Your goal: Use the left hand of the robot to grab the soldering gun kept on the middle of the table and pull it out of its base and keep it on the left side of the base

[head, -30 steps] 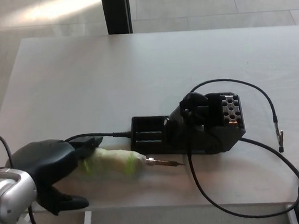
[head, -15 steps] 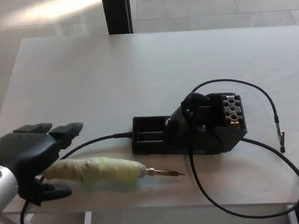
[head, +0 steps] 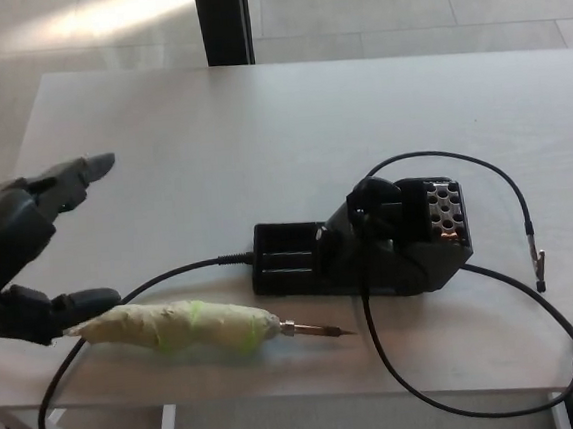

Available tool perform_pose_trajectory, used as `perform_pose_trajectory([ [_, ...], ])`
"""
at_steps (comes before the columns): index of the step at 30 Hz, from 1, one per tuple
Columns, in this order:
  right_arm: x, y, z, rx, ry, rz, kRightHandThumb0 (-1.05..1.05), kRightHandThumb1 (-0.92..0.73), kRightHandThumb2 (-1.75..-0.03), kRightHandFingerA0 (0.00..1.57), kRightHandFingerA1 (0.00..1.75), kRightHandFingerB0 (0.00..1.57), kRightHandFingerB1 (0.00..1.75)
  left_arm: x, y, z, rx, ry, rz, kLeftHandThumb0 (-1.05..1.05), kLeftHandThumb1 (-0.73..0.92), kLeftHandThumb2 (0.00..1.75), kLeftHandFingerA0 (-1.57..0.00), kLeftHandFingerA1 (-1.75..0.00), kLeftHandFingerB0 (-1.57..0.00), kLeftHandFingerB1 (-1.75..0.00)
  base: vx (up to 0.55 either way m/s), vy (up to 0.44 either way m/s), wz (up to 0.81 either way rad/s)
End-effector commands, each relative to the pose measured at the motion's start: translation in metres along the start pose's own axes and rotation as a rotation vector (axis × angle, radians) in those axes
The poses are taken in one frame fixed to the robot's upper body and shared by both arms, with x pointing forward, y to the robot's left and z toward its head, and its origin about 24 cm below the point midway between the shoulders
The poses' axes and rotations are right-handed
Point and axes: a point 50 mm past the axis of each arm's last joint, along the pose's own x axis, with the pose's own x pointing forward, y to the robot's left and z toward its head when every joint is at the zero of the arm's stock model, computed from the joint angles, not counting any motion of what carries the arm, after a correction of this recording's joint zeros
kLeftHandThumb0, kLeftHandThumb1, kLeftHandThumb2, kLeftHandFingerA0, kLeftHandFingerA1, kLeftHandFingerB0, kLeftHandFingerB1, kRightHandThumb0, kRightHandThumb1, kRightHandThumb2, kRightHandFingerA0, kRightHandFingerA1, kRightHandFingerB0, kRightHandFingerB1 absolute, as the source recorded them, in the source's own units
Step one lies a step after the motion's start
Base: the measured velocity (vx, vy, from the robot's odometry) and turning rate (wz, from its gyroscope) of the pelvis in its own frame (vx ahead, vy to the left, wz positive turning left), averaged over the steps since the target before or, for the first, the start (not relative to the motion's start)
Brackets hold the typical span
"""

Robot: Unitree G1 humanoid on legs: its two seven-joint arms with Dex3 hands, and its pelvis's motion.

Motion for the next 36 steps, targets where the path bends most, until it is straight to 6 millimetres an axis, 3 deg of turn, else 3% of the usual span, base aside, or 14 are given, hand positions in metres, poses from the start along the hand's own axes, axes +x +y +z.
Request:
perform_pose_trajectory([
  [1, -0.003, -0.007, -0.006, 0.012, 0.008, -0.018, -1.00, -0.37, -1.31, 1.35, 0.94, 0.69, 1.17, -0.134, 0.021, -0.117, -1.336, 0.074, 0.733, -0.60, 0.75, 0.65, -0.02, -0.36, -0.03, -0.38, 0.00, 0.000, 0.00],
  [2, -0.003, -0.009, -0.005, 0.018, 0.007, -0.022, -1.00, -0.37, -1.30, 1.34, 0.94, 0.70, 1.17, -0.147, 0.004, -0.139, -1.381, 0.178, 0.822, -0.64, 0.52, 0.92, 0.00, -0.41, 0.00, -0.39, 0.00, 0.000, 0.00],
  [4, -0.004, -0.010, -0.006, 0.013, 0.004, -0.021, -1.01, -0.38, -1.31, 1.33, 0.94, 0.70, 1.18, -0.158, -0.015, -0.159, -1.428, 0.287, 0.884, -0.68, 0.53, 0.92, 0.00, -0.38, 0.00, -0.38, 0.00, 0.000, 0.00],
  [5, -0.004, -0.010, -0.007, 0.017, 0.008, -0.023, -1.01, -0.37, -1.30, 1.33, 0.94, 0.70, 1.17, -0.168, -0.032, -0.175, -1.466, 0.401, 0.946, -0.65, 0.73, 0.63, 0.00, -0.38, -0.01, -0.47, 0.00, 0.000, 0.00],
  [6, -0.004, -0.010, -0.008, 0.024, 0.014, -0.026, -1.01, -0.36, -1.30, 1.34, 0.94, 0.70, 1.17, -0.177, -0.050, -0.189, -1.491, 0.514, 0.988, -0.66, 0.69, 0.77, 0.00, -0.29, -0.05, -0.49, 0.00, 0.000, 0.00],
  [8, -0.005, -0.010, -0.010, 0.005, 0.020, -0.026, -0.89, -0.36, -1.27, 1.35, 1.00, 0.71, 1.13, -0.199, -0.101, -0.210, -1.330, 0.896, 0.873, -0.73, 0.55, 0.96, 0.00, -0.44, 0.00, -0.36, 0.00, 0.000, 0.00],
  [12, -0.005, -0.010, -0.011, 0.020, 0.031, -0.034, -0.97, -0.37, -1.29, 1.32, 0.95, 0.69, 1.14, -0.214, -0.140, -0.211, -1.167, 1.227, 0.584, -0.64, 0.70, 0.82, 0.00, -0.39, -0.02, -0.40, 0.00, 0.000, 0.00],
  [13, -0.005, -0.010, -0.013, 0.013, 0.029, -0.028, -1.01, -0.37, -1.30, 1.34, 0.93, 0.68, 1.16, -0.223, -0.154, -0.213, -1.055, 1.327, 0.429, -0.37, 0.58, 1.09, -0.06, -0.58, 0.00, -0.53, 0.00, 0.000, 0.00],
  [14, -0.006, -0.008, -0.015, 0.009, 0.029, -0.023, -1.04, -0.38, -1.31, 1.34, 0.92, 0.68, 1.17, -0.230, -0.161, -0.212, -0.969, 1.374, 0.305, -0.57, 0.72, 0.61, -0.10, -0.69, -0.11, -0.53, 0.00, 0.000, 0.00],
  [20, -0.006, -0.006, -0.017, 0.018, 0.030, -0.023, -0.99, -0.38, -1.30, 1.35, 0.93, 0.68, 1.16, -0.239, -0.169, -0.209, -0.957, 1.420, 0.228, -0.56, 0.69, 0.59, -0.42, -0.95, -0.43, -0.57, 0.00, 0.000, 0.00],
  [21, -0.005, -0.005, -0.017, 0.017, 0.028, -0.019, -1.01, -0.38, -1.30, 1.35, 0.92, 0.68, 1.16, -0.238, -0.167, -0.210, -0.956, 1.416, 0.224, -0.58, 0.54, 0.95, -0.34, -0.71, -0.46, -0.65, 0.00, 0.000, 0.00],
  [22, -0.005, -0.004, -0.017, 0.016, 0.027, -0.018, -1.01, -0.38, -1.30, 1.35, 0.92, 0.68, 1.16, -0.237, -0.167, -0.211, -0.959, 1.415, 0.226, -0.58, 0.54, 0.95, -0.34, -0.71, -0.46, -0.65, 0.00, 0.000, 0.00],
  [24, -0.005, -0.003, -0.017, 0.005, 0.028, -0.016, -1.05, -0.38, -1.31, 1.36, 0.90, 0.66, 1.17, -0.234, -0.167, -0.212, -0.974, 1.382, 0.203, -0.56, 0.68, 0.59, -0.41, -0.70, -0.37, -0.55, 0.00, 0.000, 0.00],
  [36, -0.006, -0.002, -0.021, 0.037, 0.039, -0.018, -1.04, -0.38, -1.31, 1.41, 0.91, 0.64, 1.18, -0.235, -0.170, -0.212, -0.965, 1.301, 0.280, -0.54, 0.67, 0.60, -0.67, -0.66, -0.55, -0.52, 0.00, 0.000, 0.00],
])
